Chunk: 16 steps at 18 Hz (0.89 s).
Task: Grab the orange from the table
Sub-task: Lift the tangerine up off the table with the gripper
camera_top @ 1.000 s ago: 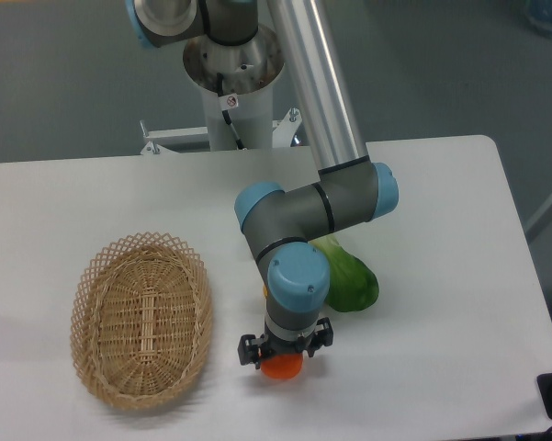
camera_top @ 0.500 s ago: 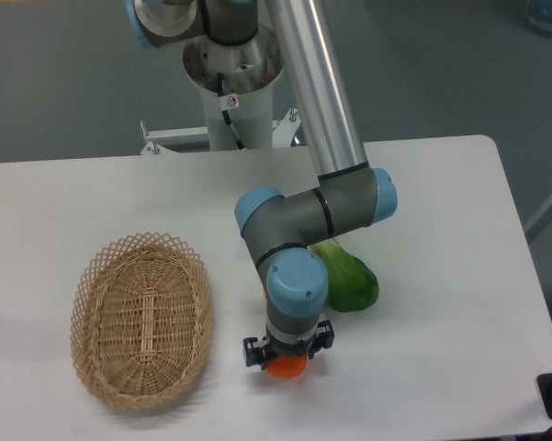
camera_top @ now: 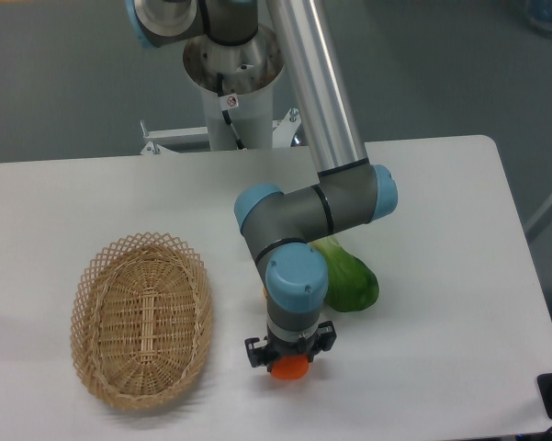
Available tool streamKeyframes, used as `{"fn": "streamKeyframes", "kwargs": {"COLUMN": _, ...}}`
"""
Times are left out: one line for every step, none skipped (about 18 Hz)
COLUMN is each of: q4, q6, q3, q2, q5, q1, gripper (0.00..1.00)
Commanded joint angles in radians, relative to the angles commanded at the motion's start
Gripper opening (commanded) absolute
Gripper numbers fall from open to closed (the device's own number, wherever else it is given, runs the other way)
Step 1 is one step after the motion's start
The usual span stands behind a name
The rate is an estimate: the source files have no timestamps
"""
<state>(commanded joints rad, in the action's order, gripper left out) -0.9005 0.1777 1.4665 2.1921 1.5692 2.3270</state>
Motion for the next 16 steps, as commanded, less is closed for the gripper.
{"fn": "streamKeyframes", "kwargs": {"q4": -0.003, "q6": 0.028, "q3": -0.006, "q2": -0.006, "q5": 0.008, "q1": 0.000, "gripper": 0.73}}
{"fn": "streamKeyframes", "kwargs": {"q4": -0.003, "q6": 0.066, "q3": -0.008, "q2": -0.027, "q5": 0.035, "q1": 0.000, "gripper": 0.73}}
{"fn": "streamKeyframes", "kwargs": {"q4": -0.006, "q6": 0.097, "q3": -0.014, "q2": -0.041, "q5": 0.041, "q1": 0.000, "gripper": 0.73}}
{"fn": "streamKeyframes", "kwargs": {"q4": -0.009, "q6": 0.147, "q3": -0.023, "q2": -0.067, "q5": 0.043, "q1": 0.000, "gripper": 0.73}}
{"fn": "streamKeyframes", "kwargs": {"q4": -0.014, "q6": 0.175, "q3": -0.032, "q2": -0.081, "q5": 0.041, "q1": 0.000, "gripper": 0.73}}
{"fn": "streamKeyframes", "kwargs": {"q4": -0.012, "q6": 0.204, "q3": -0.037, "q2": -0.090, "q5": 0.043, "q1": 0.000, "gripper": 0.73}}
{"fn": "streamKeyframes", "kwargs": {"q4": -0.012, "q6": 0.241, "q3": -0.049, "q2": -0.098, "q5": 0.045, "q1": 0.002, "gripper": 0.73}}
{"fn": "streamKeyframes", "kwargs": {"q4": -0.018, "q6": 0.281, "q3": -0.060, "q2": -0.109, "q5": 0.052, "q1": 0.002, "gripper": 0.73}}
{"fn": "streamKeyframes", "kwargs": {"q4": -0.014, "q6": 0.345, "q3": -0.066, "q2": -0.127, "q5": 0.057, "q1": 0.002, "gripper": 0.73}}
{"fn": "streamKeyframes", "kwargs": {"q4": -0.017, "q6": 0.379, "q3": -0.081, "q2": -0.137, "q5": 0.057, "q1": 0.002, "gripper": 0.73}}
{"fn": "streamKeyframes", "kwargs": {"q4": -0.018, "q6": 0.410, "q3": -0.104, "q2": -0.143, "q5": 0.057, "q1": 0.002, "gripper": 0.73}}
{"fn": "streamKeyframes", "kwargs": {"q4": -0.017, "q6": 0.436, "q3": -0.112, "q2": -0.150, "q5": 0.054, "q1": 0.002, "gripper": 0.73}}
{"fn": "streamKeyframes", "kwargs": {"q4": -0.015, "q6": 0.468, "q3": -0.120, "q2": -0.158, "q5": 0.048, "q1": 0.000, "gripper": 0.73}}
{"fn": "streamKeyframes", "kwargs": {"q4": -0.014, "q6": 0.500, "q3": -0.118, "q2": -0.164, "q5": 0.046, "q1": 0.000, "gripper": 0.73}}
{"fn": "streamKeyframes", "kwargs": {"q4": -0.014, "q6": 0.520, "q3": -0.123, "q2": -0.173, "q5": 0.043, "q1": 0.000, "gripper": 0.73}}
{"fn": "streamKeyframes", "kwargs": {"q4": -0.012, "q6": 0.537, "q3": -0.118, "q2": -0.181, "q5": 0.043, "q1": 0.000, "gripper": 0.73}}
